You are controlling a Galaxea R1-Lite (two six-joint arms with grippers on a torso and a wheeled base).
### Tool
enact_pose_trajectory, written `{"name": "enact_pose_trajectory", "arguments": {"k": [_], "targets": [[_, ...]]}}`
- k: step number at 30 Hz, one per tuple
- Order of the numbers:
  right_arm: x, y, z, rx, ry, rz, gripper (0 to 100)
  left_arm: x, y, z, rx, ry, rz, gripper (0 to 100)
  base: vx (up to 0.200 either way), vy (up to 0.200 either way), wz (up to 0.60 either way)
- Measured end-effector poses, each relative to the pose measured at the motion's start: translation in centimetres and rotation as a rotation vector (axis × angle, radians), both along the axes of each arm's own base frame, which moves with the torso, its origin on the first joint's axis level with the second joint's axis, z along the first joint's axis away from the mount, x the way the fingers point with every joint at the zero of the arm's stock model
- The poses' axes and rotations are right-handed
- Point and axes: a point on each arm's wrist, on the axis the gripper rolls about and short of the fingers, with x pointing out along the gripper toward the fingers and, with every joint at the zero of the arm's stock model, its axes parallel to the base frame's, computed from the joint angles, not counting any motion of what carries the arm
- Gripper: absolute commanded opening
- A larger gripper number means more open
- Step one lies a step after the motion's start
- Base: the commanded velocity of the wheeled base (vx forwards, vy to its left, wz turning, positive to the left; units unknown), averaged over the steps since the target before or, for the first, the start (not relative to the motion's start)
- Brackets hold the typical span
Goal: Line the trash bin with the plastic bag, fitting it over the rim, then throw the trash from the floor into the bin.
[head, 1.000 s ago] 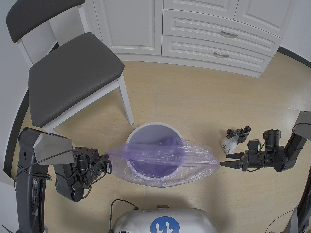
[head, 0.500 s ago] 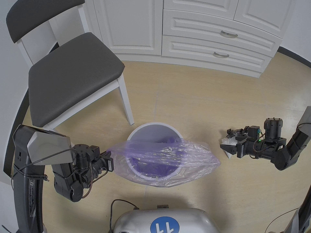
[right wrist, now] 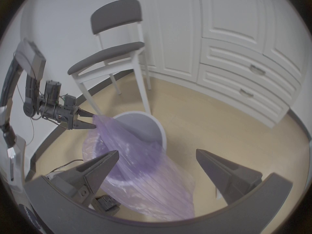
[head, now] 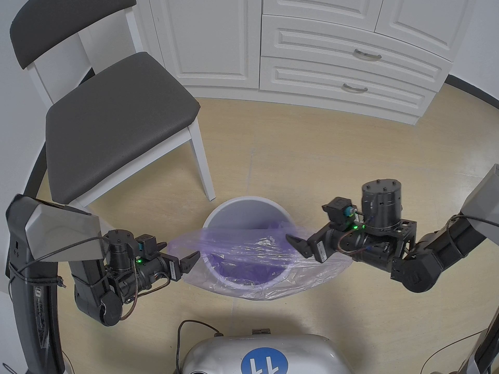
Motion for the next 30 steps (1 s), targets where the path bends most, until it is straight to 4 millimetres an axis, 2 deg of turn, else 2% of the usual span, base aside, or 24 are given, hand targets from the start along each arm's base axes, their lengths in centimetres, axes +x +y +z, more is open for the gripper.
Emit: {"name": "enact_pose_trajectory", "arguments": {"k": [6, 16, 25, 30], "targets": [[-0.1, 3.3, 0.2, -0.155, -0.098, 0.091, 100, -1.2, 0.7, 1.4, -0.021, 0.002, -0.036, 100, 0.0, 0.0, 0.0], [0.9, 5.3, -2.0, -0.47, -0.254, 0.212, 100, -1.8, 0.8, 3.0, -0.028, -0.038, -0.041, 100, 0.0, 0.0, 0.0], [2.4, 7.4, -5.6, -0.529, -0.262, 0.255, 100, -1.9, 0.7, 4.2, -0.033, -0.076, -0.041, 100, 0.0, 0.0, 0.0], [2.5, 8.0, -6.7, -0.538, -0.248, 0.272, 100, -1.9, 0.7, 4.4, -0.035, -0.082, -0.04, 100, 0.0, 0.0, 0.0]]}}
